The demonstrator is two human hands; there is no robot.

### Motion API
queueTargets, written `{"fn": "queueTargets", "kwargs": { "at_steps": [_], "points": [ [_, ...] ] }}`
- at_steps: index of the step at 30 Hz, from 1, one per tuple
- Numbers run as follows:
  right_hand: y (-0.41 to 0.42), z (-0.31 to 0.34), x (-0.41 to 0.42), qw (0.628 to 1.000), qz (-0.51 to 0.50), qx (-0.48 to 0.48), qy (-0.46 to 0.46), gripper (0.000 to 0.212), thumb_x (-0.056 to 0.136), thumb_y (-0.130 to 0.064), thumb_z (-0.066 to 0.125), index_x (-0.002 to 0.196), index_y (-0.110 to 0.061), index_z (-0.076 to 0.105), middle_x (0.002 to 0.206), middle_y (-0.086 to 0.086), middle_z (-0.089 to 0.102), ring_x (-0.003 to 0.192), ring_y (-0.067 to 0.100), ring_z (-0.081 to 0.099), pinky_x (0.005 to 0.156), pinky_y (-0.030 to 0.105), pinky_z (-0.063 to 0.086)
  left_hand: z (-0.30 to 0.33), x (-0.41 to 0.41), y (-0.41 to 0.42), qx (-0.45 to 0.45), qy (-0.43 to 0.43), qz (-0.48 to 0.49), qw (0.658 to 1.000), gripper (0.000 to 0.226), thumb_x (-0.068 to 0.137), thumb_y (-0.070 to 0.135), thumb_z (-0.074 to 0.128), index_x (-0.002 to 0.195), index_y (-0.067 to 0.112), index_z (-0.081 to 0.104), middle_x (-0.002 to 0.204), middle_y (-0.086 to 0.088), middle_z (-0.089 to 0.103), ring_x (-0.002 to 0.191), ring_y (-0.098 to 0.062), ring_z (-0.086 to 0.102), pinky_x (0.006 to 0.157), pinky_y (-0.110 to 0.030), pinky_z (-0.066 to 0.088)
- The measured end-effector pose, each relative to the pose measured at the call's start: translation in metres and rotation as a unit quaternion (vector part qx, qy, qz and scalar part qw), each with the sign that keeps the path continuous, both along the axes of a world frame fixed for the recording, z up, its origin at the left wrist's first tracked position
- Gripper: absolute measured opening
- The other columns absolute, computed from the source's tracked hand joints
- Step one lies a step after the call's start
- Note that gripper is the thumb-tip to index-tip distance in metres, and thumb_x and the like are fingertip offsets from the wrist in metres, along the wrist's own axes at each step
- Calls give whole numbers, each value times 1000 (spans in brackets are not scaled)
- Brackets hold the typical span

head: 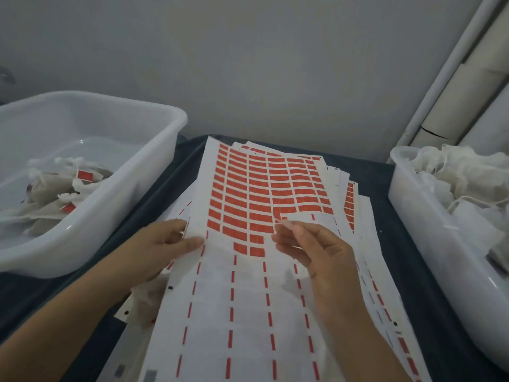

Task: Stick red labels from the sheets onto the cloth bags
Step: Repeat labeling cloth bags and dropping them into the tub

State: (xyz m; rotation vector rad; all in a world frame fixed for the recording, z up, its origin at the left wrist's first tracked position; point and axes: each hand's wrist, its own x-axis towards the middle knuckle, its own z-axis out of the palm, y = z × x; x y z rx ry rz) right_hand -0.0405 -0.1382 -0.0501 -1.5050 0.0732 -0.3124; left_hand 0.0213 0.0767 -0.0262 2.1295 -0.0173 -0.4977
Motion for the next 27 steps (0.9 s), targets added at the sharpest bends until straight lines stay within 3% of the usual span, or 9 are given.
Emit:
{"fn": "queueTargets", "kwargs": {
  "at_steps": [3,5,7,11,15,18,21,23,27],
  "points": [
    [-1,2,-3,1000,-6,-12,-1,35,72,-51,54,89,-25,71,90,-8,74,87,11,70,76,12,52,4,-6,3,132,-167,80,974,50,86,41,50,133,28,40,108,5,55,100,-17,51,99,-45,39],
    [-1,1,-3,1000,-12,-8,11,44,66,-56,55,89,-22,71,90,-9,74,87,11,70,72,10,51,16,-17,-1,69,-272,128,951,41,88,38,46,127,27,47,96,9,58,85,-10,51,92,-43,42],
    [-1,1,-3,1000,-2,28,10,39,62,-52,60,86,-24,73,91,-8,74,88,13,71,72,14,53,32,-26,-10,-22,-305,110,946,34,85,43,41,112,29,56,71,20,58,65,-4,54,73,-31,46],
    [-3,4,-2,996,-6,92,7,31,63,-38,67,88,-21,70,91,-7,74,85,15,71,65,18,55,48,-24,-42,-169,-211,47,962,22,90,39,40,94,29,59,59,20,59,39,3,50,36,-7,33],
    [-9,9,1,997,-56,47,6,41,69,-36,65,108,-33,56,89,-21,71,86,1,68,60,7,48,43,-10,-83,-258,-26,50,965,25,95,44,39,97,32,61,64,3,60,32,-3,37,34,-11,28],
    [-10,8,-1,990,-128,-54,-26,39,72,-44,62,109,-47,49,90,-43,60,90,-17,59,61,-3,41,33,-6,-100,-293,16,57,954,31,93,49,37,96,32,63,64,2,62,32,-4,38,35,-11,29],
    [-5,3,-1,976,-137,-166,-47,28,75,-50,63,100,-46,50,98,-53,50,99,-22,51,75,-3,39,24,-7,-102,-329,20,46,943,33,91,51,36,94,33,63,60,4,62,32,-4,37,35,-11,30],
    [0,0,-1,973,-91,-212,-15,29,70,-63,61,92,-46,55,105,-57,43,109,-18,47,95,8,35,19,-8,-100,-360,24,29,932,38,83,56,35,95,33,63,59,4,61,30,-5,36,35,-10,29],
    [0,-3,5,969,-41,-236,55,43,55,-69,49,91,-47,55,120,-49,20,128,-4,29,107,25,23,12,-8,-92,-415,34,-22,909,46,68,60,38,99,35,63,62,2,61,30,-6,33,34,-11,28]
  ]
}}
